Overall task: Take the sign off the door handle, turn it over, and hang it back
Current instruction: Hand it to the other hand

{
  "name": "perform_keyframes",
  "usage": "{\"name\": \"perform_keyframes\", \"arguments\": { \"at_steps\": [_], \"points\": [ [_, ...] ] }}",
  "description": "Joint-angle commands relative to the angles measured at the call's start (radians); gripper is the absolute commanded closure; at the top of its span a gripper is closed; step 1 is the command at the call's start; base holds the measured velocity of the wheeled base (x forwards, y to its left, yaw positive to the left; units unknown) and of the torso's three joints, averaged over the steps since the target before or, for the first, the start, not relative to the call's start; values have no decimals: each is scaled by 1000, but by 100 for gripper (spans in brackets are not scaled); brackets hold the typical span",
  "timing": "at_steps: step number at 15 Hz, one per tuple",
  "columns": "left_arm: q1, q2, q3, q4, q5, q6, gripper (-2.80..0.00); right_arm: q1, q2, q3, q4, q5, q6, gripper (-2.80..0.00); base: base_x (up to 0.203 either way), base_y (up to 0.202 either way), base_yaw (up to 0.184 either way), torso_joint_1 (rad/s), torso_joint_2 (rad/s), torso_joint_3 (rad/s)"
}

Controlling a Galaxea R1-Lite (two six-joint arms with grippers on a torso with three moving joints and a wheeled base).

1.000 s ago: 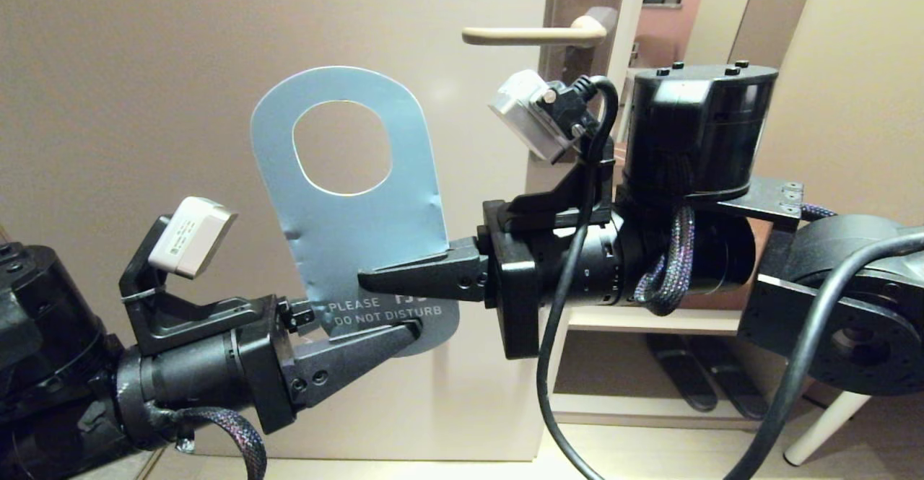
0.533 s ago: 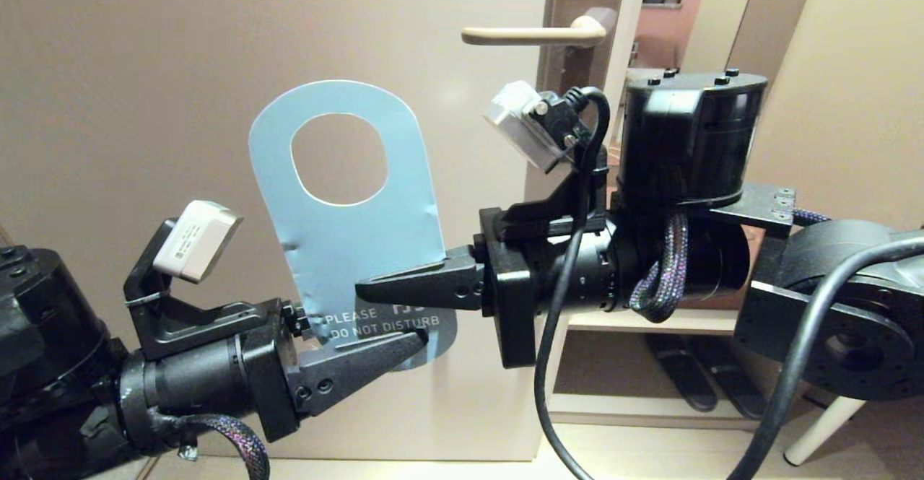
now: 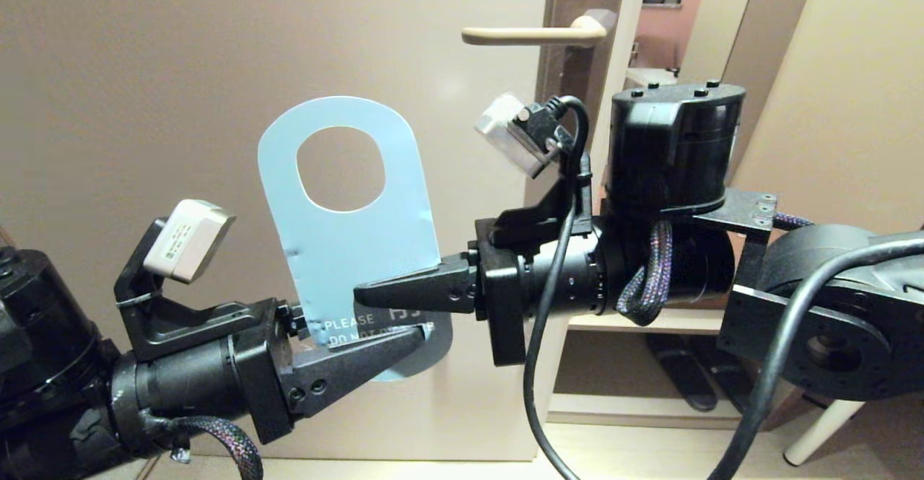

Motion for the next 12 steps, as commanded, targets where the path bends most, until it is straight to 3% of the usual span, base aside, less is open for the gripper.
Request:
{"name": "perform_keyframes", "arguments": {
  "at_steps": [1, 6, 12],
  "points": [
    [0, -4, 7, -13, -3, -3, -280, 0, 3, -4, -3, 4, 20, 0, 0, 0, 0, 0, 0, 0],
    [0, -9, 25, -23, -3, -3, -280, 1, 5, -4, -69, 4, 121, 0, 0, 0, 0, 0, 0, 0],
    [-1, -4, 18, -23, -3, -3, -280, 10, 3, -3, -75, 4, 121, 0, 0, 0, 0, 0, 0, 0]
  ]
}}
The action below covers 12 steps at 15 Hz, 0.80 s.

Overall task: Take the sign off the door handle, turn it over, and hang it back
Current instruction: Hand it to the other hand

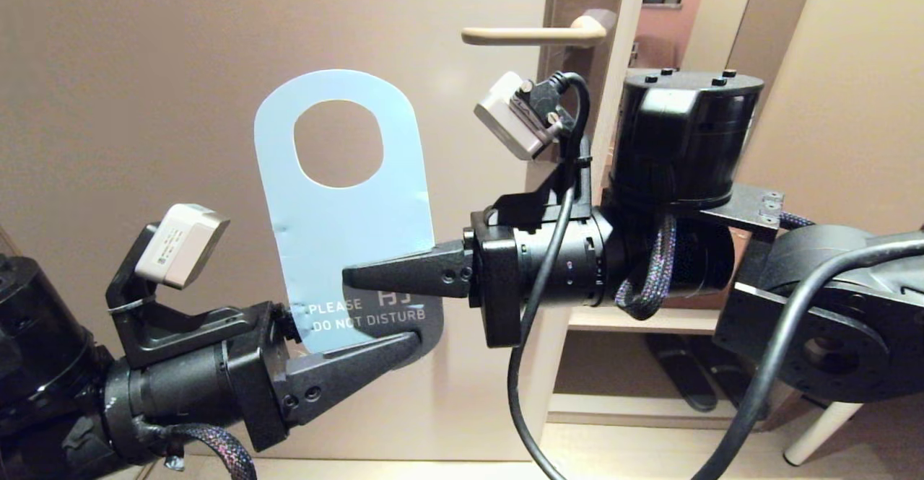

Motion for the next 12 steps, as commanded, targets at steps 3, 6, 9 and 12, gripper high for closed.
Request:
{"name": "perform_keyframes", "arguments": {
  "at_steps": [3, 6, 9, 12],
  "points": [
    [-1, 1, 1, -5, -2, -3, -280, 16, -2, 2, -3, 5, 0, 0, 0, 0, 0, 0, 0, 0],
    [-8, -3, 3, -7, -2, -1, -280, 22, -4, 0, -3, 7, -5, 0, 0, 0, 0, 0, 0, 0],
    [-13, -4, 8, -7, -2, -1, -280, 22, -8, 3, -3, 8, -5, 0, 0, 0, 0, 0, 0, 0],
    [-14, -8, 9, -7, -2, -1, -280, 22, -8, 8, -3, 10, -19, 0, 0, 0, 0, 0, 0, 0]
  ]
}}
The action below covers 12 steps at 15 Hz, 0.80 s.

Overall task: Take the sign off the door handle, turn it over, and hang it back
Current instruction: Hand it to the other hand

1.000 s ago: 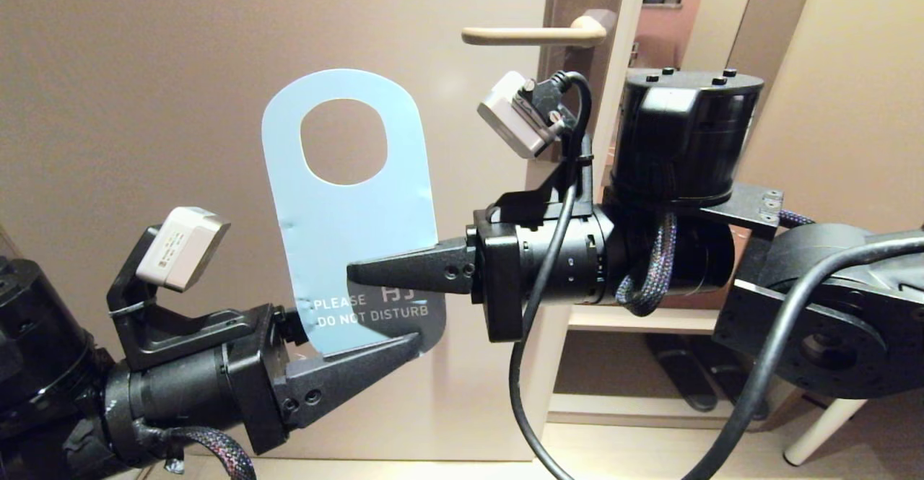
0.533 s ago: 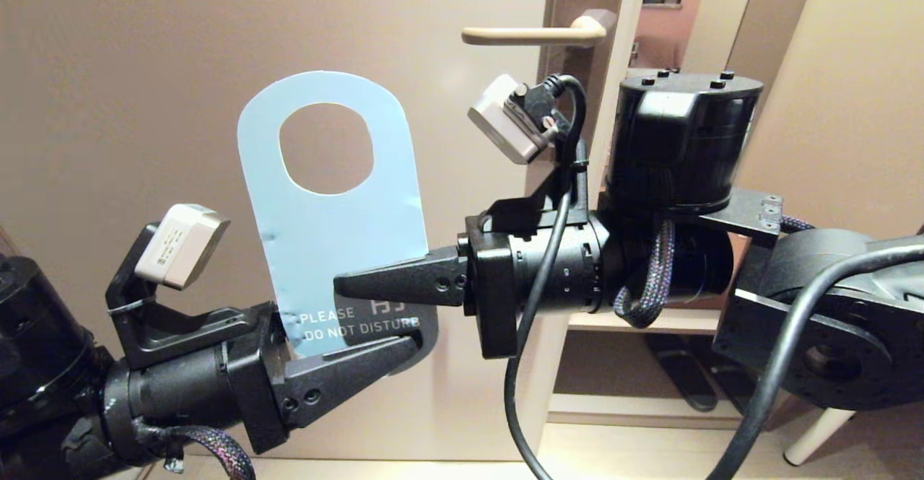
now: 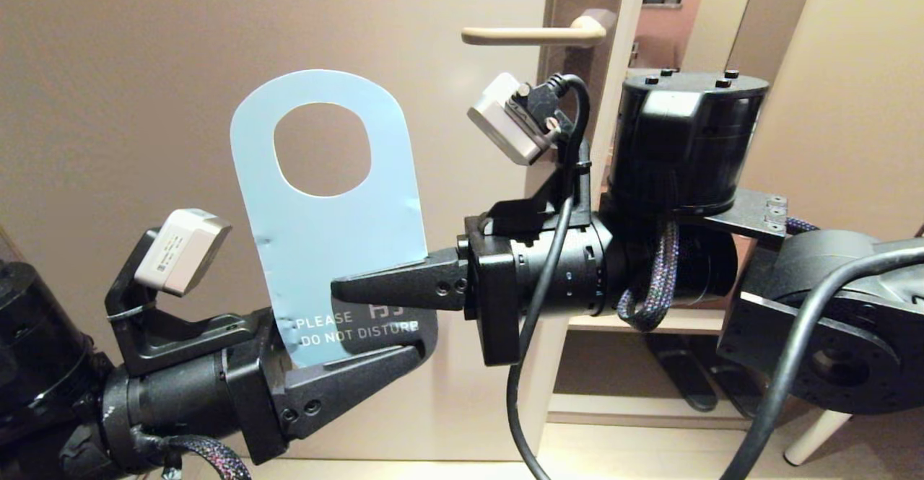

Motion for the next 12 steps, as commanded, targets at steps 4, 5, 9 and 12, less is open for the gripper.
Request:
{"name": "perform_keyframes", "arguments": {
  "at_steps": [4, 5, 9, 12],
  "points": [
    [0, -12, 28, -30, -2, -3, 0, 0, -1, 4, -3, 5, -1, 0, 0, 0, 0, 0, 0, 0],
    [0, -12, 31, -38, -2, -11, 0, 0, -1, 9, -3, 5, -3, 0, 0, 0, 0, 0, 0, 0],
    [0, -17, 29, -39, -2, -29, 0, 9, -1, 18, -3, 5, -9, 0, 0, 0, 0, 0, 0, 0],
    [0, -15, 26, -40, -2, -29, 0, 19, 1, 18, -3, 7, -9, 0, 0, 0, 0, 0, 0, 0]
  ]
}}
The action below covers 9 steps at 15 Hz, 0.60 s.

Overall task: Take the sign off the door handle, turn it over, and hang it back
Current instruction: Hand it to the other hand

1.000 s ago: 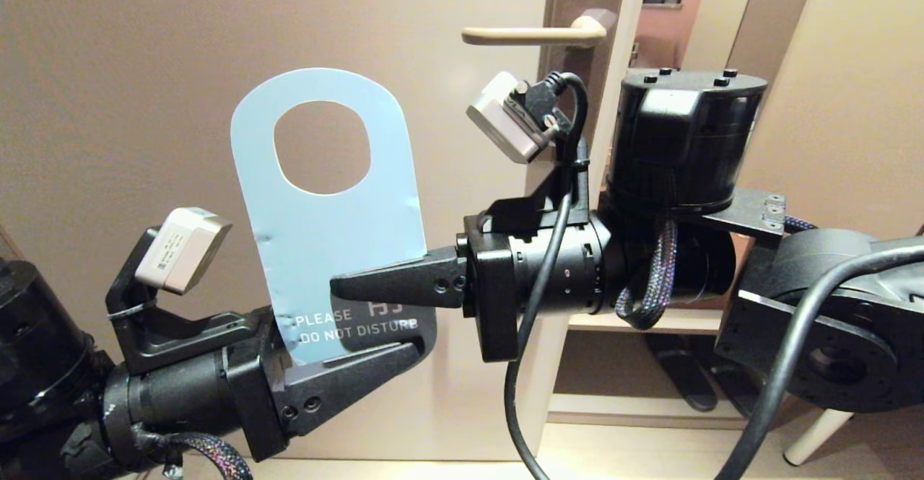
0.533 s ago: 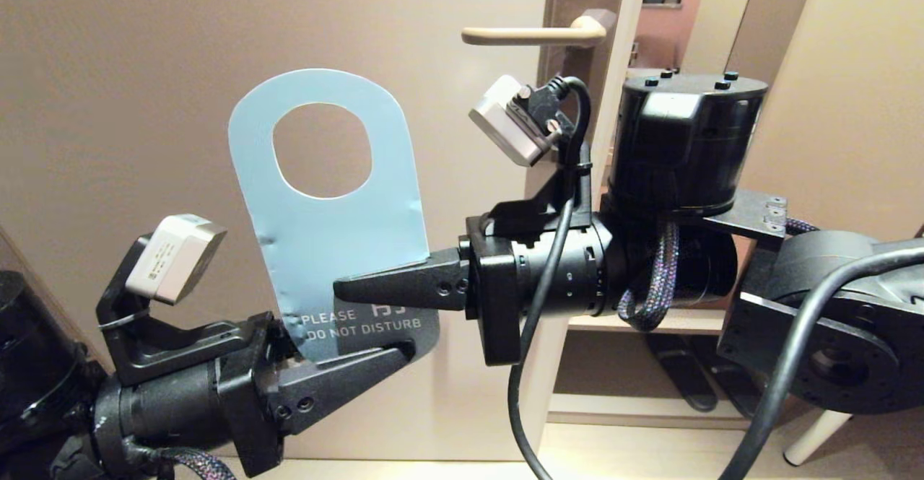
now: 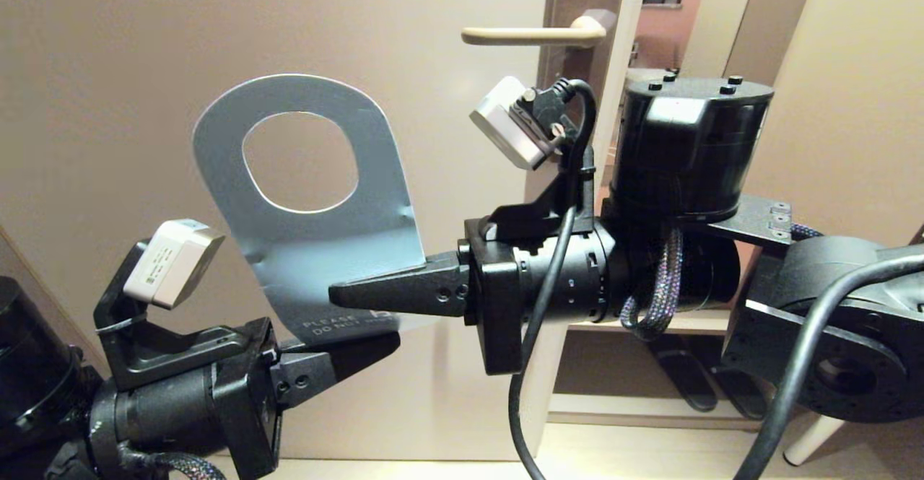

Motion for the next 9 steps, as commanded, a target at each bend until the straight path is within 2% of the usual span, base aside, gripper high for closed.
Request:
{"name": "perform_keyframes", "arguments": {
  "at_steps": [1, 9],
  "points": [
    [0, -1, -2, -11, -2, -3, 0, 6, 5, 1, 1, 5, 2, 0, 0, 0, 0, 0, 0, 0],
    [-1, -12, 1, -13, -2, -3, 0, 6, 10, 1, 1, 5, 4, 0, 0, 0, 0, 0, 0, 0]
  ]
}}
